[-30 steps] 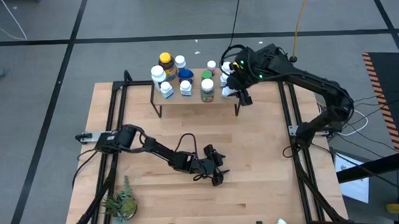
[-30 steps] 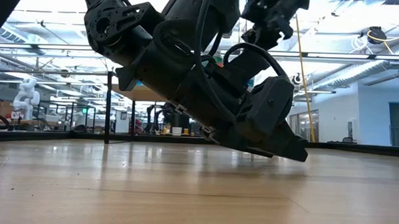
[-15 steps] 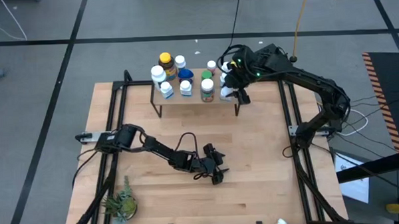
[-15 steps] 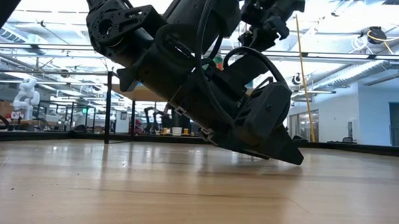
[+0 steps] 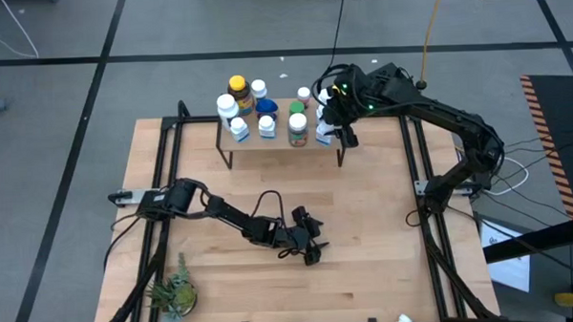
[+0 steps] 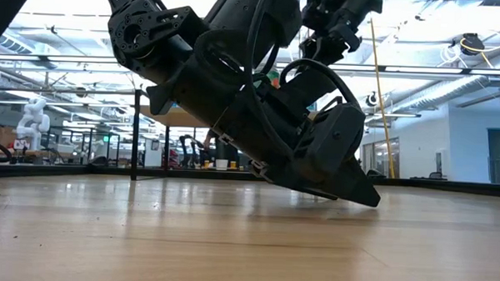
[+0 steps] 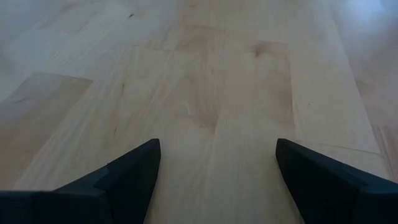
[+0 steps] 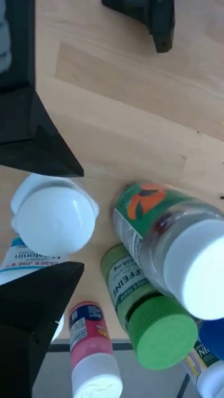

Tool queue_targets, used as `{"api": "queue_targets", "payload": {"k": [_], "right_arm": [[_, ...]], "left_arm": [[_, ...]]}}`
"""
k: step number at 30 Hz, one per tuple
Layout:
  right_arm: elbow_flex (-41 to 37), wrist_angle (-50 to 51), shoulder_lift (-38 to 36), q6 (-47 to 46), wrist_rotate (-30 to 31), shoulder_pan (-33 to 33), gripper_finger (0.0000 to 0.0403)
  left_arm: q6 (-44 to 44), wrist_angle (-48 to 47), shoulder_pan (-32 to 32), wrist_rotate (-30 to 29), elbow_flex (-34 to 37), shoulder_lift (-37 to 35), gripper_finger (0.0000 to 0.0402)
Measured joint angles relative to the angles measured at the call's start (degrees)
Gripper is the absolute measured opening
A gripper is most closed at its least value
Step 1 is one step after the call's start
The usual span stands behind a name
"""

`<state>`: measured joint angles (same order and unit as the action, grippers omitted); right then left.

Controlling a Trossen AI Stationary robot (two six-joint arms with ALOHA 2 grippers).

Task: Pick and place medicine bottles onto shelf by color
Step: Put the white blue medicine bottle on the shelf, then put the white black medicine bottle on the shelf

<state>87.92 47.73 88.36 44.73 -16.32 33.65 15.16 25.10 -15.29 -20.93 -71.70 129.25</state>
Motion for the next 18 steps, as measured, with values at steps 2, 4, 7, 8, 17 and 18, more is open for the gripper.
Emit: {"api": "queue_targets", "payload": {"k": [2,4,7,8,17,18], "right_arm": [[0.0,0.2,-0.2,0.1,0.0,-0.4,0.0227],[0.0,1.0,-0.8,0.1,0.0,-0.7,0.0225],[-0.1,1.0,-2.6,-1.3,-0.1,-1.9,0.0225],[-0.1,1.0,-3.5,-1.9,0.0,-2.3,0.0226],[-0.1,1.5,-13.6,-10.2,-0.1,-8.5,0.0228],[-0.1,2.1,-14.6,-11.5,-0.1,-9.5,0.0228]], "left_arm": [[0.0,0.0,0.0,0.0,0.0,0.0,0.0321],[0.2,0.0,0.0,0.0,0.0,0.0,0.0321],[0.4,0.0,0.0,0.0,0.0,0.0,0.0321],[0.4,0.0,-0.1,0.0,0.0,0.0,0.0321],[1.5,0.3,-0.1,0.0,0.0,0.0,0.0321],[1.5,0.3,-0.1,0.0,0.0,0.0,0.0321]]}}
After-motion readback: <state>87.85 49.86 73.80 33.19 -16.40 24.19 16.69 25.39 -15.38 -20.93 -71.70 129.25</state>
